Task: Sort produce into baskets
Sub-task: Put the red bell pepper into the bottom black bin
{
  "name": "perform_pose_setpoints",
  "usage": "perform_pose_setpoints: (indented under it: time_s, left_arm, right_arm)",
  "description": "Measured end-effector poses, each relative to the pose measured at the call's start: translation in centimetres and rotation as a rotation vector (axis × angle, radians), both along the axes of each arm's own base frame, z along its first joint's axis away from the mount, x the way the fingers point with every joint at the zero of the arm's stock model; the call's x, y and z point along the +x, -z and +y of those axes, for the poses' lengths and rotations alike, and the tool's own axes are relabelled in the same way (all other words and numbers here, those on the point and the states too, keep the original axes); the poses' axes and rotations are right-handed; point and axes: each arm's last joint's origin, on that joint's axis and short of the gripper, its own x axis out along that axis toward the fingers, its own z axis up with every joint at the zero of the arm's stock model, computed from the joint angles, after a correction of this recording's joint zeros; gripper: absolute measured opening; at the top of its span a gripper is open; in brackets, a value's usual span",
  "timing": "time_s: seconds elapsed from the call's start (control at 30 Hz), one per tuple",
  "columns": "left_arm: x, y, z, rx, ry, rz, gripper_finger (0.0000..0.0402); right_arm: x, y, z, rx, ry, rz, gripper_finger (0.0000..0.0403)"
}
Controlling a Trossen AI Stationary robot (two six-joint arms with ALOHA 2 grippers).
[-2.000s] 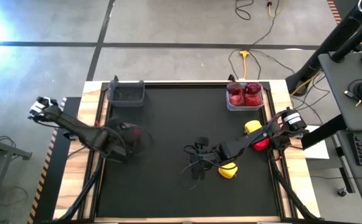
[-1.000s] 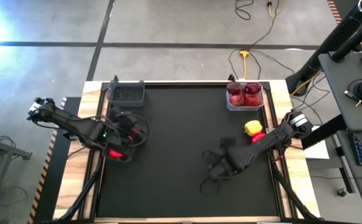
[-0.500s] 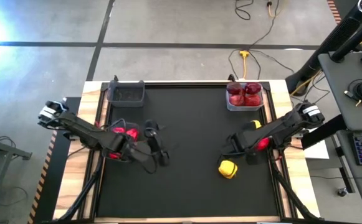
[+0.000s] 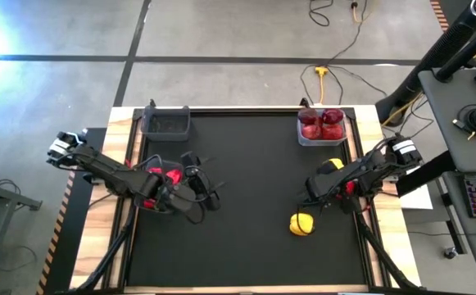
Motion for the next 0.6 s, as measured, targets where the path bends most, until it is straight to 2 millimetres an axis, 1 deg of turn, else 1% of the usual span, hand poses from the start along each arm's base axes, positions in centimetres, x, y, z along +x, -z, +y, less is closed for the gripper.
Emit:
perform_pose_setpoints:
  time_s: [0.17,0.3,0.43,0.53,0.6]
  left_arm:
    - [-0.2,0.3,0.2,0.028,-0.058,-0.006,0.0358]
    - [-0.2,0.3,0.2,0.028,-0.059,-0.007,0.0358]
    - [-0.3,0.2,0.3,0.042,-0.081,-0.011,0.0358]
    - [-0.4,0.2,0.4,0.077,-0.137,-0.013,0.0355]
    - [-0.5,0.3,0.5,0.09,-0.15,0.0,0.0353]
  right_arm:
    - [0.3,0.7,0.0,0.027,-0.061,-0.005,0.0325]
    - [0.2,1.9,-0.1,0.052,-0.103,0.041,0.0325]
    - [0.1,3.2,-0.5,0.022,-0.073,0.097,0.0325]
    - [0.3,3.5,-0.9,0.018,-0.053,0.117,0.0322]
    - [0.4,3.6,-1.2,0.023,-0.037,0.118,0.0313]
